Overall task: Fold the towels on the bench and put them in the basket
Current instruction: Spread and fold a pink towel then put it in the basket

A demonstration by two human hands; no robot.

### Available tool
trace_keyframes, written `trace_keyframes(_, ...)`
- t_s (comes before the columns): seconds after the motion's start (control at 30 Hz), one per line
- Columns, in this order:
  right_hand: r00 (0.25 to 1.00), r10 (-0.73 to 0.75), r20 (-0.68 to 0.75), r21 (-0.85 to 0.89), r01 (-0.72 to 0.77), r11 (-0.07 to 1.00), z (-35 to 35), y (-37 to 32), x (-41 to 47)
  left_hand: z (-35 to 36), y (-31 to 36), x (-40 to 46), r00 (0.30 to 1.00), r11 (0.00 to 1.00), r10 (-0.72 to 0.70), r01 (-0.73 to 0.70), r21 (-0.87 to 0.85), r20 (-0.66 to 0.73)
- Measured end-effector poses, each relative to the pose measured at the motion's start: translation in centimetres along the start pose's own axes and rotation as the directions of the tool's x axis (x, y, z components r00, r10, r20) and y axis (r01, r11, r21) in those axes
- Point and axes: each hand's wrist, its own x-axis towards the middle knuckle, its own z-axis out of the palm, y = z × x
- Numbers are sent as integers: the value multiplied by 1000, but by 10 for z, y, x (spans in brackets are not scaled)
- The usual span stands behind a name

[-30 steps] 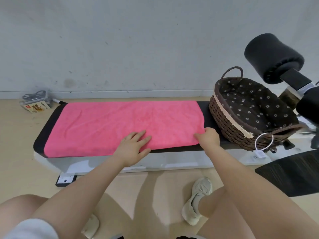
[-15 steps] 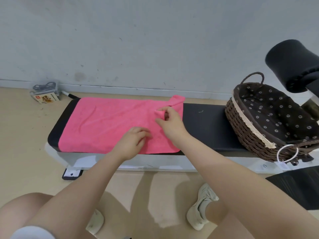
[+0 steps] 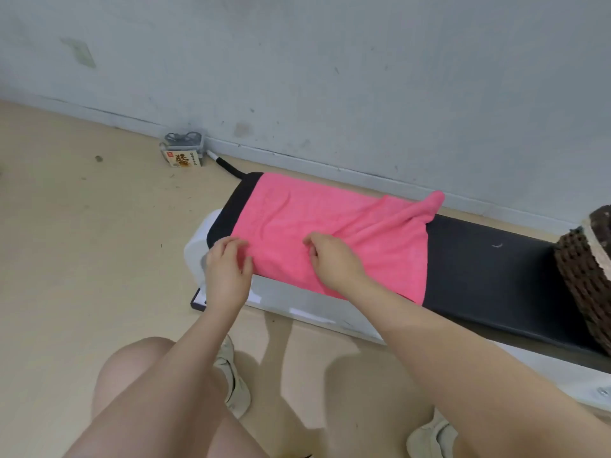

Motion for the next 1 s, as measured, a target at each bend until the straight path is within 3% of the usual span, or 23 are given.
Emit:
trace_keyframes(0.1,998,-25,59,-165,34,986,7,-4,3,-1,-3,-1,990,987,-120,111,-114,-76)
trace_keyframes(0.2,998,-5,60,-184,16,983,7,-2,5,-2,2,-4,945,929,-305,267,-256,-121)
trace_keyframes(0.27,999,26,45,-158,-19,987,6,1,7,2,5,-8,876,788,-482,422,-449,-22)
trace_keyframes(0.33,997,67,24,-151,-63,987,4,3,8,5,6,-11,788,552,-596,542,-634,155)
trace_keyframes(0.4,996,89,18,-173,-84,981,3,4,8,9,3,-10,745,412,-617,580,-703,253)
trace_keyframes(0.5,996,87,19,-205,-82,975,3,4,7,9,-1,-4,718,357,-641,591,-723,271)
trace_keyframes(0.63,995,102,3,-197,-100,975,-1,3,4,5,-2,3,689,202,-624,597,-776,368)
trace_keyframes(0.8,999,41,-25,-205,-45,978,-15,8,-4,-2,29,1,840,500,-538,389,-774,75)
trace_keyframes(0.93,971,-12,-237,-110,-14,994,-44,22,-12,1,72,8,954,718,-299,210,-664,-22)
trace_keyframes(1.0,946,-17,-324,-32,7,999,-59,29,-18,6,97,9,989,791,-149,114,-601,-8)
